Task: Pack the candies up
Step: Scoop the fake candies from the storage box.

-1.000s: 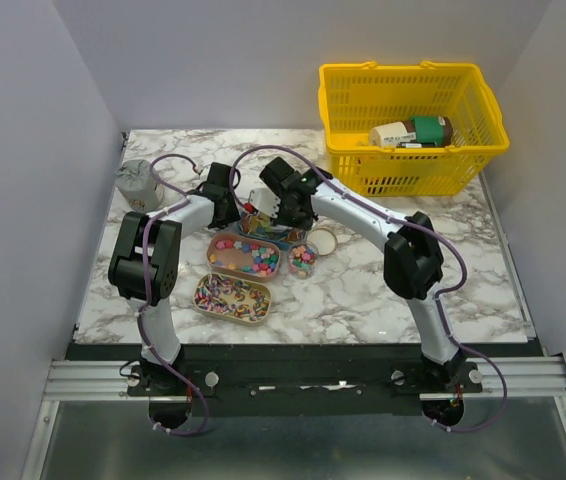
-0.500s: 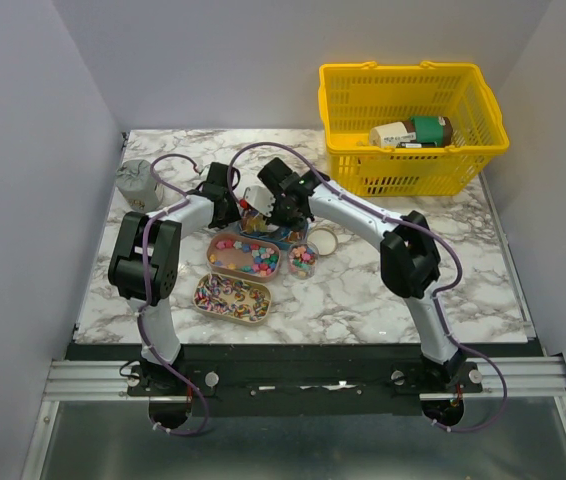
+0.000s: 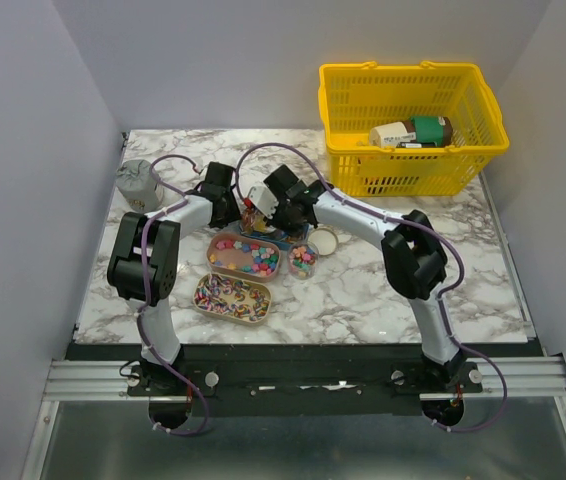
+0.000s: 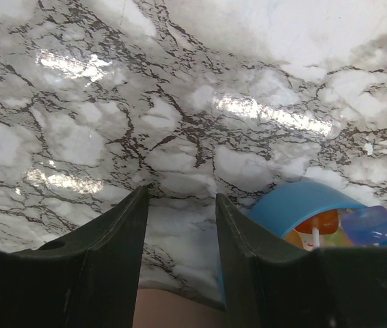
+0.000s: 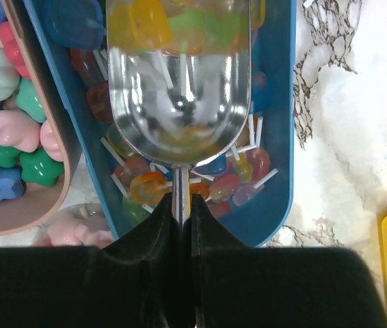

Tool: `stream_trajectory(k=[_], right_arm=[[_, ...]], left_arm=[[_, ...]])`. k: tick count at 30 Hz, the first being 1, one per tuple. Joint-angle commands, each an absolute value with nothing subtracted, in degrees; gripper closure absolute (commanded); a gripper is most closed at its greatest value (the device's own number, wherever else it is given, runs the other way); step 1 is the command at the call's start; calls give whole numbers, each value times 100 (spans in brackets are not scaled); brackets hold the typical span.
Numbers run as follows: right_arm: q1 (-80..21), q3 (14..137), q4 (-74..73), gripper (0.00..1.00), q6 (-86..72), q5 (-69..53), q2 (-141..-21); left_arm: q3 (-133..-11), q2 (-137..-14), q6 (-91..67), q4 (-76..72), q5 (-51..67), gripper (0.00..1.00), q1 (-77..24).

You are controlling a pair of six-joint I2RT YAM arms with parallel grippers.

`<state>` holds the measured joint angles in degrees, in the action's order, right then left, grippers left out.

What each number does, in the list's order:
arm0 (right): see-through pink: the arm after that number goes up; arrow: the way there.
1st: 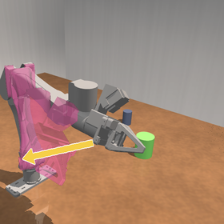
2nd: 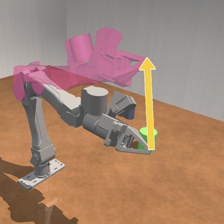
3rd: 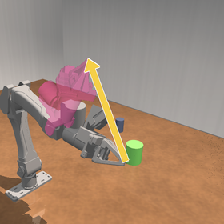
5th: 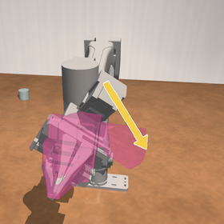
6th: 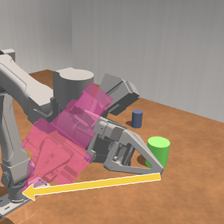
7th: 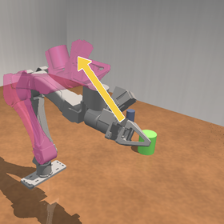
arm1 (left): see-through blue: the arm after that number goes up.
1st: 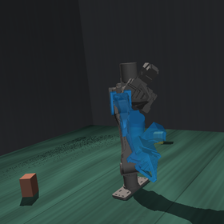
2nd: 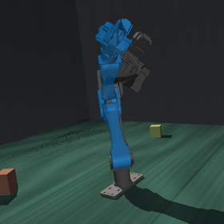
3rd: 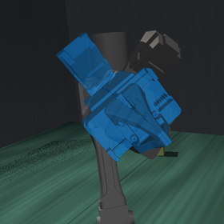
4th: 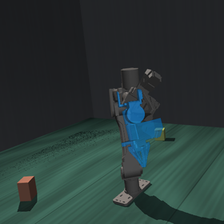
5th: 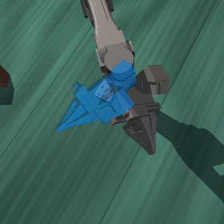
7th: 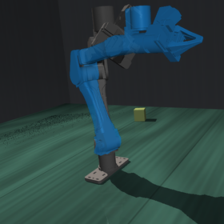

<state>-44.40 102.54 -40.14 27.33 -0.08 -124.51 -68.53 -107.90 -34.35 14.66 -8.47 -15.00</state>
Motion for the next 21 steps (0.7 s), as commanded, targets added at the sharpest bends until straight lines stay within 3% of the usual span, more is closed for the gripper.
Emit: stream_trajectory(k=[1,21], right_arm=[[-4430,9844,-3947,99,2628,-132,-12244],[-4281,8605,-2778,99,2760,-316,-11303]], left_arm=[[-6741,-10617,-3577,1441,-387,49,-1582],[-6715,-10635,-3621,1485,-457,49,-1485]])
